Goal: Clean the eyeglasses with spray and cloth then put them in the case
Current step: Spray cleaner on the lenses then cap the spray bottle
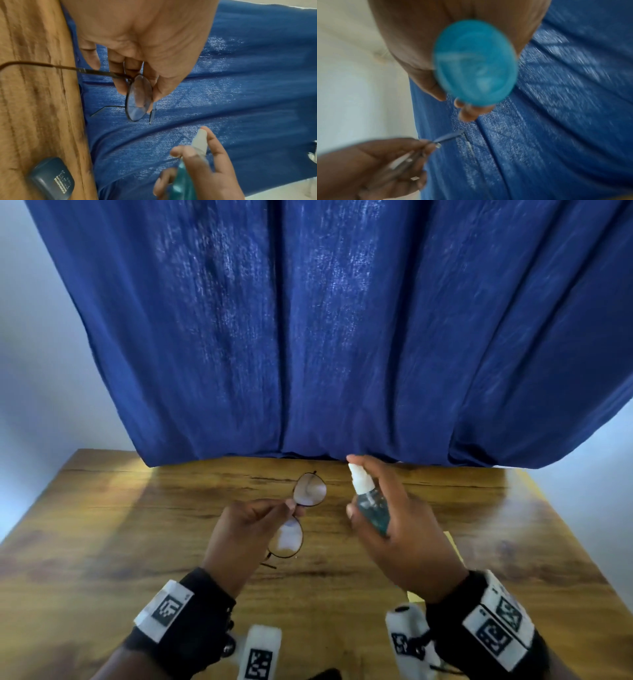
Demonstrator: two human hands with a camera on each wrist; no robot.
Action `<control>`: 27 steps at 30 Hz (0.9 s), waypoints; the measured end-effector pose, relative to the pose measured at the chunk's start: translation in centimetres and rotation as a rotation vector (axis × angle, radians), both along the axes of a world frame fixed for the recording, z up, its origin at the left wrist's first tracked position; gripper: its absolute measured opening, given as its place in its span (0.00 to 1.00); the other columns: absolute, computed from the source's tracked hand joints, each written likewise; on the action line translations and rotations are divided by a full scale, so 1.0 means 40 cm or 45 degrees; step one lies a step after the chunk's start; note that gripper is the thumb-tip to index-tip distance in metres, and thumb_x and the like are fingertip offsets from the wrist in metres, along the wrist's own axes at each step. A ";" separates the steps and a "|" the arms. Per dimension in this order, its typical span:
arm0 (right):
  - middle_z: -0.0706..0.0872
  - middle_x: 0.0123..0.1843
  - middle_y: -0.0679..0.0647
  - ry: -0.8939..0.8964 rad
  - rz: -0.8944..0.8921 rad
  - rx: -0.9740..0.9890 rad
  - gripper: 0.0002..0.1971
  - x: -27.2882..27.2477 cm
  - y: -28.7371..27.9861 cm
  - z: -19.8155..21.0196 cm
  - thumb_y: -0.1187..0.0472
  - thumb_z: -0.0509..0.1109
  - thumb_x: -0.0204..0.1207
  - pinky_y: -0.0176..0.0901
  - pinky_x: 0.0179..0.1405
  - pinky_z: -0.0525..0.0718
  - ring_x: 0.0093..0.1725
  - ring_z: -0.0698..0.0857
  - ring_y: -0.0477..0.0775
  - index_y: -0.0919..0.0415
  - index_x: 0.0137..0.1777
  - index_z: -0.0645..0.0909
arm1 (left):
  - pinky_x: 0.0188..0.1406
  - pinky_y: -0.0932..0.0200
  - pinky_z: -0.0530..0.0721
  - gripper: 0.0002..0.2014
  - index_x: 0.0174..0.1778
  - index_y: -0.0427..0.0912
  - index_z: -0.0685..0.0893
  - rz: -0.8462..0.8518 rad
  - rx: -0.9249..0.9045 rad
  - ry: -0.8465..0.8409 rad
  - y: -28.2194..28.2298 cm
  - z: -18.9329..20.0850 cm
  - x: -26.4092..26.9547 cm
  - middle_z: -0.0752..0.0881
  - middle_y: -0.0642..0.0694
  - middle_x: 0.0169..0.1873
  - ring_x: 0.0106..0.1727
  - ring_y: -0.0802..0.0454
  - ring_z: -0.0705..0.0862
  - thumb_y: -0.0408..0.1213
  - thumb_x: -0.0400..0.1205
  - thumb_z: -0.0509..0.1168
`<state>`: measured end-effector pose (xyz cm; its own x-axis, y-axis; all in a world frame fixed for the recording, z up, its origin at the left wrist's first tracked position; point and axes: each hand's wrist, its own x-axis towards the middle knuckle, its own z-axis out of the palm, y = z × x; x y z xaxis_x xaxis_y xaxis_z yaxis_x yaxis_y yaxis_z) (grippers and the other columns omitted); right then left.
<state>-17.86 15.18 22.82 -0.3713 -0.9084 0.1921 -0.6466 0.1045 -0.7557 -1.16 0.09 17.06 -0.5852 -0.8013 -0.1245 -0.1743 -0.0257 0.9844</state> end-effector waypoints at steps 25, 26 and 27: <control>0.85 0.53 0.47 0.150 -0.319 -0.411 0.29 -0.184 0.057 -0.017 0.62 0.71 0.83 0.39 0.40 0.85 0.42 0.84 0.50 0.40 0.79 0.68 | 0.48 0.57 0.85 0.11 0.43 0.55 0.97 0.146 -0.111 0.019 0.061 0.032 -0.073 0.96 0.51 0.46 0.56 0.38 0.91 0.45 0.86 0.70; 0.85 0.48 0.48 -0.058 -0.337 -0.430 0.30 -0.199 0.062 -0.023 0.65 0.71 0.83 0.47 0.38 0.87 0.38 0.85 0.55 0.38 0.79 0.68 | 0.47 0.60 0.87 0.11 0.44 0.54 0.97 0.158 -0.079 0.031 0.062 0.032 -0.076 0.96 0.50 0.47 0.56 0.41 0.92 0.45 0.86 0.70; 0.86 0.46 0.50 -0.306 -0.362 -0.426 0.32 -0.213 0.068 -0.033 0.67 0.69 0.83 0.55 0.37 0.89 0.35 0.85 0.59 0.36 0.79 0.67 | 0.49 0.60 0.88 0.11 0.44 0.53 0.97 0.168 -0.027 0.043 0.063 0.032 -0.080 0.96 0.49 0.47 0.56 0.43 0.92 0.44 0.86 0.70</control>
<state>-26.40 17.90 21.50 -0.6649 -0.6681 0.3341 -0.4310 -0.0223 -0.9021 -4.36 2.59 18.33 -0.4780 -0.8739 -0.0890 -0.1374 -0.0257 0.9902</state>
